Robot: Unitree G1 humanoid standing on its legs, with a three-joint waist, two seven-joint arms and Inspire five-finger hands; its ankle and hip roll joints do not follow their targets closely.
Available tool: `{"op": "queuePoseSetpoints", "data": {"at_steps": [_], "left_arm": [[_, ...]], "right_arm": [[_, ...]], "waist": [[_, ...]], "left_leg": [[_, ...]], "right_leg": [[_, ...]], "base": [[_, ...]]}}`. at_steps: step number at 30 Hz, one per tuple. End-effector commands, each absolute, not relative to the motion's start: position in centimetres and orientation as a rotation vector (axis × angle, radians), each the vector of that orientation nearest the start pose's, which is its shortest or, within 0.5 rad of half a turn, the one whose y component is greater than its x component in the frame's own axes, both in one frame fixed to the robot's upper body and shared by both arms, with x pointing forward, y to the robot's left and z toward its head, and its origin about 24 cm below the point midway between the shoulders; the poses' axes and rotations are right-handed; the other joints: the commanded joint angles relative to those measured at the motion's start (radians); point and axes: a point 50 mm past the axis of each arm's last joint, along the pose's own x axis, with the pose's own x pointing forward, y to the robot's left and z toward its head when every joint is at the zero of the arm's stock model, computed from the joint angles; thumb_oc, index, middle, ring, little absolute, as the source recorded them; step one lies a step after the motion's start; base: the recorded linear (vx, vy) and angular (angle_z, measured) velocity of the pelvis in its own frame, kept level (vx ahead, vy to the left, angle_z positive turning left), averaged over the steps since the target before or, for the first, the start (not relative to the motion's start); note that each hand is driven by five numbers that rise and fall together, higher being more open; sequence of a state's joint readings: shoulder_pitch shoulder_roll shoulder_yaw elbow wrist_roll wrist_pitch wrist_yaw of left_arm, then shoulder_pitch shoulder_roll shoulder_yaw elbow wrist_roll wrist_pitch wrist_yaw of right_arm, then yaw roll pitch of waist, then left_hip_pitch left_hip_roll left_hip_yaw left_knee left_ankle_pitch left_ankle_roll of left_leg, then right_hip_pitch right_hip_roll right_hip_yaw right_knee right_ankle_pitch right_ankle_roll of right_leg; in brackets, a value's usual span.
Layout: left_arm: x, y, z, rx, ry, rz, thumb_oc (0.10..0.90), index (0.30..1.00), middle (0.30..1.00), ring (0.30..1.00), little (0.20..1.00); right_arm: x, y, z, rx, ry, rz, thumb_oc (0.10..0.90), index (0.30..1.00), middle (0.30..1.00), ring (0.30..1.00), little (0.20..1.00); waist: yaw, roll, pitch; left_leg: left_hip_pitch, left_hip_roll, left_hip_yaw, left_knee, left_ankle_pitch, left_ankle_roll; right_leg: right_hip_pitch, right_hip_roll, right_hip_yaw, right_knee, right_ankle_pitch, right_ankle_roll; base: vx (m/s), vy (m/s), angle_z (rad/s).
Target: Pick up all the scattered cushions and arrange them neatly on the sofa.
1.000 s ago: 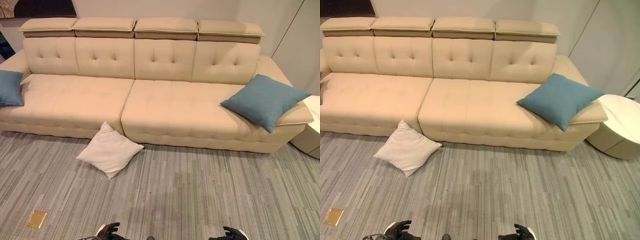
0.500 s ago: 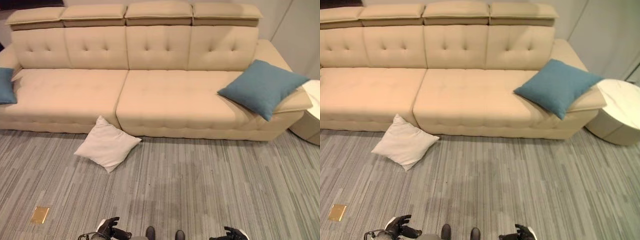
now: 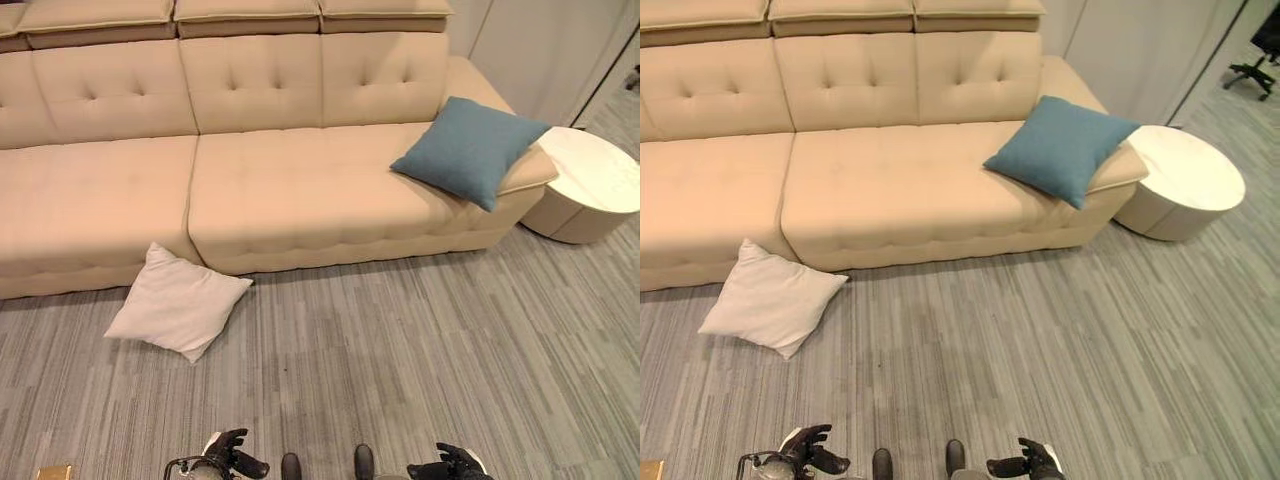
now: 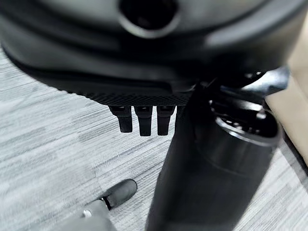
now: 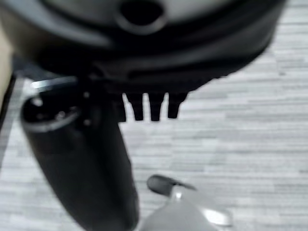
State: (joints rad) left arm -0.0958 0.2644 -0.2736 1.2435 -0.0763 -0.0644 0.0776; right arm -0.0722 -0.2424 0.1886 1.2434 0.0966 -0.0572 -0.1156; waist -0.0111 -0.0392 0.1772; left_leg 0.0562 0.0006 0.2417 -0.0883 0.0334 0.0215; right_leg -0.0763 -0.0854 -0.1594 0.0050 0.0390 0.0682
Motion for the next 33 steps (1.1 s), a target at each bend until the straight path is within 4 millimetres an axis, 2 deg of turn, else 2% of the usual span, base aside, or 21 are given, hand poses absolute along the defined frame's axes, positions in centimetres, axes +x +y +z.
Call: {"op": "queuePoseSetpoints", "data": {"at_steps": [1,5,8,11,12,13,14,15,16,18,19,23,25,26,27,29,30,32,33], "left_arm": [[14.6,22.9,-14.5,0.392,1.018,0.028,0.800,0.900,0.900,0.900,0.900],[15.0,22.4,-14.5,0.414,1.012,-0.012,0.800,0.900,0.900,0.900,0.900],[15.7,21.3,-14.4,0.427,0.987,-0.065,0.800,0.900,0.900,0.900,0.900],[16.9,20.6,-14.0,0.418,0.948,-0.075,0.800,0.900,0.900,0.900,0.900],[16.9,20.6,-14.0,0.419,0.948,-0.075,0.800,0.900,0.900,0.900,0.900],[17.2,20.5,-13.8,0.409,0.933,-0.064,0.800,0.900,0.900,0.900,0.900],[17.2,20.5,-13.8,0.409,0.933,-0.063,0.800,0.900,0.900,0.900,0.900],[17.3,20.5,-13.8,0.401,0.930,-0.054,0.800,0.900,0.900,0.900,0.900],[17.3,20.5,-13.8,0.395,0.930,-0.050,0.800,0.900,0.900,0.900,0.900],[16.9,20.4,-14.0,0.387,0.940,-0.036,0.800,0.900,0.900,0.900,0.900],[16.9,20.4,-14.0,0.377,0.942,-0.026,0.800,0.900,0.900,0.900,0.900],[16.5,20.7,-14.1,0.359,0.953,0.000,0.800,0.900,0.900,0.900,0.900],[15.8,21.2,-14.3,0.338,0.977,0.032,0.800,0.900,0.900,0.900,0.900],[15.6,21.4,-14.4,0.334,0.983,0.039,0.800,0.900,0.900,0.900,0.900],[15.6,21.4,-14.4,0.334,0.983,0.039,0.800,0.900,0.900,0.900,0.900],[15.2,21.6,-14.5,0.331,0.992,0.046,0.800,0.900,0.900,0.900,0.900],[15.1,21.7,-14.5,0.330,0.995,0.048,0.800,0.900,0.900,0.900,0.900],[15.2,22.0,-14.4,0.323,0.990,0.061,0.800,0.900,0.900,0.900,0.900],[15.4,22.3,-14.3,0.313,0.983,0.080,0.800,0.900,0.900,0.900,0.900]], "right_arm": [[11.5,-25.4,-14.9,-0.414,1.109,-0.154,0.800,0.900,0.900,0.900,0.900],[11.2,-25.7,-14.9,-0.404,1.119,-0.169,0.800,0.900,0.900,0.900,0.900],[11.3,-26.1,-14.8,-0.397,1.110,-0.182,0.800,0.900,0.900,0.900,0.900],[11.4,-26.5,-14.6,-0.394,1.103,-0.204,0.800,0.900,0.900,0.900,0.900],[11.4,-26.5,-14.6,-0.394,1.103,-0.205,0.800,0.900,0.900,0.900,0.900],[11.6,-26.7,-14.4,-0.399,1.091,-0.209,0.800,0.900,0.900,0.900,0.900],[11.7,-26.6,-14.4,-0.398,1.091,-0.209,0.800,0.900,0.900,0.900,0.900],[11.5,-26.8,-14.4,-0.401,1.093,-0.217,0.800,0.900,0.900,0.900,0.900],[11.4,-26.8,-14.5,-0.400,1.096,-0.218,0.800,0.900,0.900,0.900,0.900],[10.5,-25.6,-15.0,-0.398,1.107,-0.183,0.800,0.900,0.900,0.900,0.900],[10.5,-25.5,-15.0,-0.413,1.105,-0.182,0.800,0.900,0.900,0.900,0.900],[10.0,-25.5,-15.2,-0.431,1.120,-0.180,0.800,0.900,0.900,0.900,0.900],[9.5,-25.1,-15.4,-0.422,1.133,-0.168,0.800,0.900,0.900,0.900,0.900],[9.5,-24.9,-15.4,-0.419,1.130,-0.159,0.800,0.900,0.900,0.900,0.900],[9.5,-24.9,-15.4,-0.419,1.130,-0.159,0.800,0.900,0.900,0.900,0.900],[9.6,-24.8,-15.4,-0.423,1.127,-0.144,0.800,0.900,0.900,0.900,0.900],[9.8,-24.7,-15.4,-0.422,1.122,-0.134,0.800,0.900,0.900,0.900,0.900],[10.3,-24.7,-15.2,-0.425,1.105,-0.121,0.800,0.900,0.900,0.900,0.900],[10.9,-24.7,-15.1,-0.430,1.087,-0.112,0.800,0.900,0.900,0.900,0.900]], "waist": [[0.048,0.013,-0.013],[0.024,0.012,-0.028],[0.004,0.017,-0.024],[-0.004,0.013,-0.006],[-0.004,0.013,-0.006],[0.004,0.012,0.012],[0.002,0.009,0.008],[0.013,-0.001,0.019],[0.016,-0.007,0.020],[0.016,-0.014,0.023],[0.021,-0.019,0.025],[0.052,-0.009,0.024],[0.064,-0.026,0.002],[0.075,-0.036,-0.005],[0.076,-0.036,-0.004],[0.089,-0.042,-0.015],[0.090,-0.041,-0.016],[0.083,-0.032,-0.006],[0.068,-0.009,0.009]], "left_leg": [[-0.009,-0.002,-0.110,0.064,-0.101,-0.007],[0.010,0.012,-0.100,0.077,-0.115,-0.023],[-0.012,0.040,-0.092,0.153,-0.130,-0.048],[-0.077,0.077,-0.078,0.300,-0.087,-0.087],[-0.082,0.079,-0.080,0.306,-0.089,-0.088],[-0.122,0.088,-0.108,0.404,-0.049,-0.099],[-0.126,0.085,-0.110,0.401,-0.045,-0.098],[-0.185,0.064,-0.152,0.451,-0.040,-0.092],[-0.210,0.056,-0.154,0.454,-0.051,-0.085],[-0.243,0.042,-0.137,0.424,-0.079,-0.069],[-0.295,0.023,-0.123,0.393,-0.084,-0.057],[-0.333,0.015,-0.118,0.283,-0.013,-0.057],[-0.299,0.001,-0.123,0.267,-0.029,-0.040],[-0.289,-0.013,-0.124,0.281,-0.053,-0.026],[-0.288,-0.013,-0.122,0.282,-0.054,-0.025],[-0.261,-0.026,-0.109,0.282,-0.084,-0.001],[-0.237,-0.031,-0.105,0.272,-0.095,0.010],[-0.189,-0.047,-0.109,0.260,-0.117,0.037],[-0.155,-0.042,-0.122,0.253,-0.125,0.053]], "right_leg": [[-0.018,-0.068,-0.183,0.092,0.005,0.057],[-0.003,-0.029,-0.150,0.044,-0.010,0.030],[0.019,-0.001,-0.129,0.012,-0.022,0.011],[0.050,0.011,-0.133,-0.014,-0.030,-0.009],[0.049,0.012,-0.134,-0.014,-0.030,-0.010],[0.068,0.029,-0.121,-0.020,-0.040,-0.026],[0.063,0.026,-0.123,-0.019,-0.039,-0.026],[0.077,0.032,-0.104,-0.028,-0.045,-0.032],[0.085,0.034,-0.100,-0.034,-0.049,-0.031],[0.098,0.038,-0.079,-0.039,-0.060,-0.029],[0.114,0.044,-0.057,-0.043,-0.073,-0.030],[0.157,0.090,-0.007,-0.037,-0.109,-0.032],[0.181,0.092,0.017,-0.014,-0.135,-0.029],[0.183,0.083,0.030,0.026,-0.142,-0.016],[0.183,0.082,0.032,0.027,-0.143,-0.016],[0.177,0.072,0.040,0.089,-0.139,0.008],[0.159,0.067,0.041,0.146,-0.119,0.027],[0.091,0.036,0.029,0.299,-0.032,0.080],[0.022,0.022,0.014,0.430,0.032,0.102]], "base": [[0.01,-0.061,-0.86],[0.14,-0.194,-0.46],[0.10,-0.163,-0.06],[0.06,-0.140,0.09],[0.09,-0.127,0.03],[0.07,-0.076,-0.08],[0.15,-0.136,-0.15],[0.12,-0.090,-0.22],[0.19,-0.101,-0.30],[0.22,-0.002,-0.28],[0.27,0.057,-0.42],[0.27,0.080,-0.50],[0.38,0.154,-0.48],[0.23,0.134,-0.49],[0.23,0.138,-0.49],[0.18,0.130,-0.40],[0.20,0.169,-0.20],[0.21,0.182,-0.20],[0.23,0.185,-0.10]]}}
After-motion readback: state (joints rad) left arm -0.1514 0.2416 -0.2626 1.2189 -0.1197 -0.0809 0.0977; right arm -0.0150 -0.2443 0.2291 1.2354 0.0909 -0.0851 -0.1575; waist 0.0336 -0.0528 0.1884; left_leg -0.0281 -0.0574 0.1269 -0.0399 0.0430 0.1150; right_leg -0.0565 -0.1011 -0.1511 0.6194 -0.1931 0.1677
